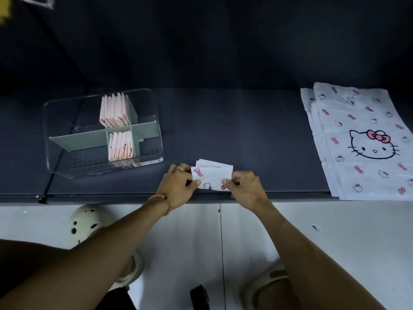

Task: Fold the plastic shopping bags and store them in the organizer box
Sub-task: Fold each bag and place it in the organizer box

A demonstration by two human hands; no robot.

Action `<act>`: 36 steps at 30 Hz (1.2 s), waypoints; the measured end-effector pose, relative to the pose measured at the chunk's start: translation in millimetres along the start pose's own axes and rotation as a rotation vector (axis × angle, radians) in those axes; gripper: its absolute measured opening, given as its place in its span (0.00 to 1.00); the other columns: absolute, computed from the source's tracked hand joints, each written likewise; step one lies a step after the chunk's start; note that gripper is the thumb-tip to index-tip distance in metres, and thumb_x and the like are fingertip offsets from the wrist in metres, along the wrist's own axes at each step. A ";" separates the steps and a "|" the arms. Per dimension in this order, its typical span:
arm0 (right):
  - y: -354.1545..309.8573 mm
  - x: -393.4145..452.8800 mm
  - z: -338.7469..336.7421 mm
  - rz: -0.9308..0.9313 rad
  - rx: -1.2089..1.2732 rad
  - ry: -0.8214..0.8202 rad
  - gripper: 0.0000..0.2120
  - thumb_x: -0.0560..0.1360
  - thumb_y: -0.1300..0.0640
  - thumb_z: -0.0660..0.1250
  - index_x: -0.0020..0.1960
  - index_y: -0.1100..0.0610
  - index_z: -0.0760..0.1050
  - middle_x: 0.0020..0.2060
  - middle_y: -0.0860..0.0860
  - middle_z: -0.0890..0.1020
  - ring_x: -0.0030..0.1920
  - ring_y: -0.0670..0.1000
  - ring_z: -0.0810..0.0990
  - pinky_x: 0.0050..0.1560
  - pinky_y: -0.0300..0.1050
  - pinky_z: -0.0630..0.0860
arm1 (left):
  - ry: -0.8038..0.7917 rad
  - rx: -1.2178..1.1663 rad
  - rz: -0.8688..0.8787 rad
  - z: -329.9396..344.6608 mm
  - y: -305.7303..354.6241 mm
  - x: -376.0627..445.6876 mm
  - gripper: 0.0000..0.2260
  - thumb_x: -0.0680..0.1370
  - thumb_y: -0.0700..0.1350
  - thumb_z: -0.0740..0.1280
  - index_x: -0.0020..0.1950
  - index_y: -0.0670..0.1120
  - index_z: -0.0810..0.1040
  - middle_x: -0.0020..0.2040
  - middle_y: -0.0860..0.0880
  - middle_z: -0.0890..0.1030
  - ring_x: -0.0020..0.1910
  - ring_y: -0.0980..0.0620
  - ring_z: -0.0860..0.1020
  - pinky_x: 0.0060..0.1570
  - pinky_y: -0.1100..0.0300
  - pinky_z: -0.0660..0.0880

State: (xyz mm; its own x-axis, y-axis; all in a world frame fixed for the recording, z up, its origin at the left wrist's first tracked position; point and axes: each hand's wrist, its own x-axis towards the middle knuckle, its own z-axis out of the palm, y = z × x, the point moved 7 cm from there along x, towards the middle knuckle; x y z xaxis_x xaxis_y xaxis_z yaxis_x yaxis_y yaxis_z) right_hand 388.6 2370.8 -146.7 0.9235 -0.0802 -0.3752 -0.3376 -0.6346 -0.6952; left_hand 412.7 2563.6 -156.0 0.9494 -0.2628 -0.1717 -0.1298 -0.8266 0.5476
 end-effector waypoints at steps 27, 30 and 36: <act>22.3 5.1 24.4 -0.243 -0.656 0.079 0.26 0.83 0.49 0.43 0.79 0.56 0.47 0.79 0.52 0.49 0.78 0.54 0.43 0.76 0.53 0.42 | -0.086 0.613 0.375 44.3 39.0 31.5 0.26 0.83 0.52 0.44 0.78 0.43 0.44 0.79 0.47 0.48 0.77 0.50 0.45 0.72 0.52 0.32; 24.1 4.8 27.4 -0.267 -0.667 0.088 0.26 0.83 0.49 0.43 0.79 0.56 0.44 0.79 0.52 0.46 0.78 0.53 0.40 0.76 0.52 0.39 | -0.069 0.653 0.513 53.2 62.7 31.0 0.25 0.82 0.49 0.49 0.77 0.41 0.49 0.78 0.44 0.53 0.77 0.47 0.50 0.72 0.53 0.34; 28.1 6.3 27.8 -0.272 -0.670 0.113 0.26 0.83 0.49 0.41 0.78 0.57 0.44 0.78 0.53 0.46 0.77 0.52 0.40 0.75 0.50 0.37 | -0.072 0.549 0.502 68.2 66.7 31.1 0.25 0.83 0.47 0.49 0.78 0.42 0.47 0.78 0.45 0.50 0.77 0.50 0.47 0.74 0.57 0.37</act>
State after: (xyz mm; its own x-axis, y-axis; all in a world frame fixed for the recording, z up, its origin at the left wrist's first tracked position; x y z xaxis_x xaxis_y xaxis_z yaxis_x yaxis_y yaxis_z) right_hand 379.9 2373.8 -185.6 0.9841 0.0916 -0.1522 0.0571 -0.9745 -0.2172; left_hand 414.0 2466.3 -180.7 0.7198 -0.6904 -0.0727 -0.6846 -0.7233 0.0901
